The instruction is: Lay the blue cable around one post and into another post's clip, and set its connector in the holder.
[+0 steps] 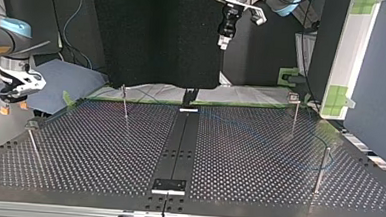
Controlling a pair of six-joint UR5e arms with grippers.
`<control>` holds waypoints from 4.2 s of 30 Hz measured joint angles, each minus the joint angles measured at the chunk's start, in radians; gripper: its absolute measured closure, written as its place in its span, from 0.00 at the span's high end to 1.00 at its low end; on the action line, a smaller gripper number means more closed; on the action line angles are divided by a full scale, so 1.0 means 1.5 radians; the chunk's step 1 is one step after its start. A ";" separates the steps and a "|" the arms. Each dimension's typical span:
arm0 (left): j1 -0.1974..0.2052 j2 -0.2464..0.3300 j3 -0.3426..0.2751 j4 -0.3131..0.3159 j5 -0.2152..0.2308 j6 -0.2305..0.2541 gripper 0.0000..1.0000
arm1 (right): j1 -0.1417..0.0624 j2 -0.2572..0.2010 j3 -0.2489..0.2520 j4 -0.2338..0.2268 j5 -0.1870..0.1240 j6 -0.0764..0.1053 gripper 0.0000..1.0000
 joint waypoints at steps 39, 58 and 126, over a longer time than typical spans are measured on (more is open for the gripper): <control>-0.004 0.000 -0.001 -0.008 0.002 -0.035 1.00 | 0.220 -0.071 0.225 -0.101 0.237 -0.098 1.00; 0.010 0.000 0.016 -0.002 -0.037 -0.047 1.00 | 0.327 -0.069 0.227 -0.048 0.192 -0.111 1.00; 0.060 0.001 0.023 -0.016 -0.079 0.004 1.00 | 0.466 -0.011 0.309 -0.207 0.103 -0.074 1.00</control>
